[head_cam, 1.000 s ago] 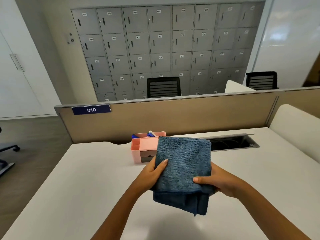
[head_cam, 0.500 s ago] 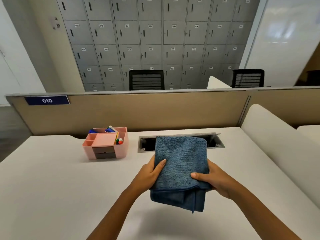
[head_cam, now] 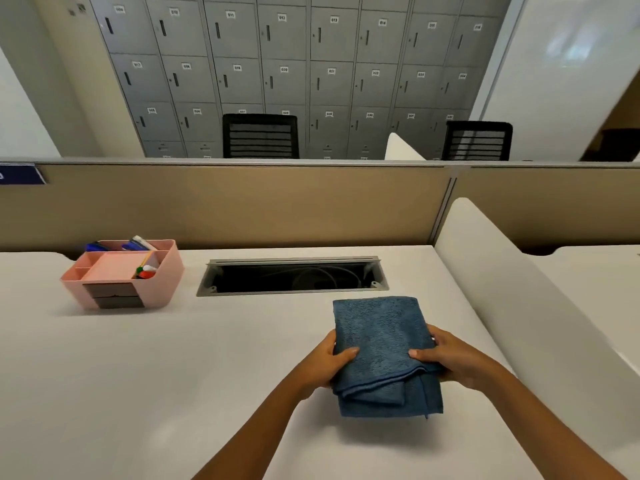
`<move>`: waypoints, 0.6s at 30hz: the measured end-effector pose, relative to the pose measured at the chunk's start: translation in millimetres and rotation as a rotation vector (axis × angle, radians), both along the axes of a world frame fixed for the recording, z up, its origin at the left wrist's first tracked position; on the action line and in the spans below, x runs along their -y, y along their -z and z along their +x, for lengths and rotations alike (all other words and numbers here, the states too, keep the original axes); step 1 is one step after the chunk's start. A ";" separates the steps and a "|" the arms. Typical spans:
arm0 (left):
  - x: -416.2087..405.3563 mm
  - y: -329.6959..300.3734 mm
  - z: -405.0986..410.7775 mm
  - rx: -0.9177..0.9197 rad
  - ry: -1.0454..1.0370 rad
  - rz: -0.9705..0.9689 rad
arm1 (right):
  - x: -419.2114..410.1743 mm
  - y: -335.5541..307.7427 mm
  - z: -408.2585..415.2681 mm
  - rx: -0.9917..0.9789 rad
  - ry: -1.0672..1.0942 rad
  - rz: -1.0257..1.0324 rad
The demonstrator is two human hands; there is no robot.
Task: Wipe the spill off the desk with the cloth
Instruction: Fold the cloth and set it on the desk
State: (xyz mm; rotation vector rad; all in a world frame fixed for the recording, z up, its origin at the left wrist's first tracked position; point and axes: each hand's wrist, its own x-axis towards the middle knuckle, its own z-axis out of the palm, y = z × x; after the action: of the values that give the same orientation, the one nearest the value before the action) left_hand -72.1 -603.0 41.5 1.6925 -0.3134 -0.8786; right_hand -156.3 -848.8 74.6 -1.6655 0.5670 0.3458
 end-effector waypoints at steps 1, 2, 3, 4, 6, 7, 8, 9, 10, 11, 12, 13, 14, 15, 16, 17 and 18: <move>12.6 3.7 2.3 -0.023 0.002 0.003 | 13.6 2.4 3.6 -0.008 0.001 -0.001; 23.9 6.2 5.2 -0.043 0.000 0.006 | 25.4 4.0 8.1 -0.014 0.008 -0.006; 34.1 8.1 8.3 -0.058 -0.001 0.005 | 35.6 5.5 12.8 -0.015 0.014 -0.009; 44.4 10.3 11.4 -0.066 0.000 0.005 | 44.8 7.5 16.9 -0.019 0.022 -0.017; 60.1 12.8 17.9 -0.058 0.001 0.010 | 56.2 11.9 25.0 -0.021 0.040 -0.047; 70.6 17.3 20.9 -0.048 0.001 0.018 | 62.8 17.1 27.6 -0.029 0.053 -0.061; 76.7 19.9 23.3 -0.018 -0.006 0.032 | 65.3 20.2 30.1 -0.030 0.063 -0.076; 80.5 22.6 25.3 0.026 -0.017 0.049 | 65.6 22.9 32.2 -0.024 0.073 -0.088; 85.6 25.4 26.9 0.068 -0.026 0.073 | 67.1 26.4 33.7 -0.021 0.083 -0.100; 90.6 28.7 28.8 0.110 -0.039 0.100 | 68.7 29.8 35.4 -0.016 0.092 -0.112; 94.4 31.3 30.0 0.148 -0.050 0.129 | 69.1 32.9 37.0 -0.010 0.099 -0.131; 98.3 34.9 30.6 0.183 -0.062 0.156 | 70.2 36.4 38.1 -0.005 0.106 -0.160; 101.2 37.8 30.1 0.215 -0.069 0.193 | 70.7 40.5 38.9 0.001 0.109 -0.205; 103.3 40.6 29.2 0.257 -0.071 0.234 | 70.6 44.0 39.3 0.011 0.106 -0.263; 104.7 44.1 27.8 0.297 -0.073 0.278 | 71.0 48.0 39.4 0.021 0.097 -0.335; 104.9 47.3 26.2 0.348 -0.081 0.317 | 70.6 50.4 39.0 0.035 0.083 -0.412; 103.9 50.1 24.6 0.398 -0.092 0.357 | 69.9 52.8 37.5 0.046 0.066 -0.489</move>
State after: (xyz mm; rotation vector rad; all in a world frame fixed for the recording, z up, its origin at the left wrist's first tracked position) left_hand -47.5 -706.9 -8.6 2.1993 -0.3567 -0.5449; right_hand -118.7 -918.7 21.8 -2.1111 0.7090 0.1229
